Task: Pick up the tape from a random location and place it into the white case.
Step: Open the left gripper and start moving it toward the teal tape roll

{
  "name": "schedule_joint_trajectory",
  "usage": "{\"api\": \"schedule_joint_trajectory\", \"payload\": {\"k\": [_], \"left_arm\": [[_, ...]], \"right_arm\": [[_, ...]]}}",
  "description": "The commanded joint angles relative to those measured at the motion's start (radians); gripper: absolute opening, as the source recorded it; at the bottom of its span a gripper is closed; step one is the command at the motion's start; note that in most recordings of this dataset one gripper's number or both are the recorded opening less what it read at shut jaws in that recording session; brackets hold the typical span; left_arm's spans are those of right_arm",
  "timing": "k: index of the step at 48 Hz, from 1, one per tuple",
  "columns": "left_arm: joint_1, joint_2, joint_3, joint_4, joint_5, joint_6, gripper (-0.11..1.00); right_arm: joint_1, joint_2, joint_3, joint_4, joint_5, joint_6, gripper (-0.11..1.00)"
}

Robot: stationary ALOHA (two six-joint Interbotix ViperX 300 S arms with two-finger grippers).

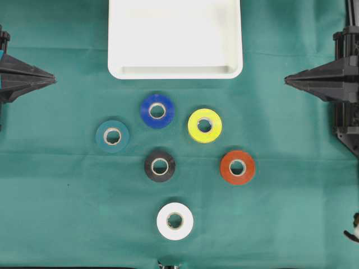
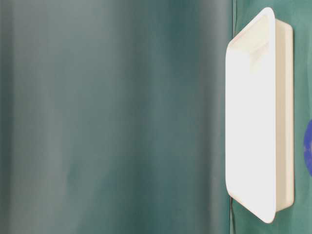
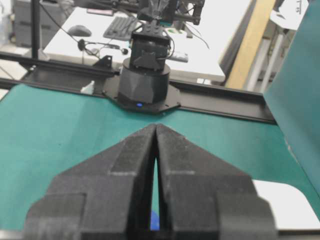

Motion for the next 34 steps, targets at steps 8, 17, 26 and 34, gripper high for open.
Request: {"api": "schedule_joint_trajectory", "payload": {"k": [8, 17, 26, 34], "left_arm": [[0.003, 0.011, -0.037, -0.017, 0.008, -0.008, 0.01], [0.003, 0.015, -0.037, -0.017, 0.008, -0.008, 0.02], [0.003, 0.017, -0.037, -0.017, 0.009, -0.008, 0.02], [0.002, 0.017, -0.035, -0.017, 0.009, -0.009, 0.3]], "right_arm": [[-0.008, 0.048, -0.049, 0.008, 0.083, 0.026, 0.01], [-0.008, 0.077, -0.083, 0.008, 0.11, 0.028, 0.01], [-0.008, 0.08, -0.086, 0.008, 0.106, 0.032, 0.16], [-0.008, 0.083, -0.084, 0.012, 0.097, 0.067, 0.64]]}}
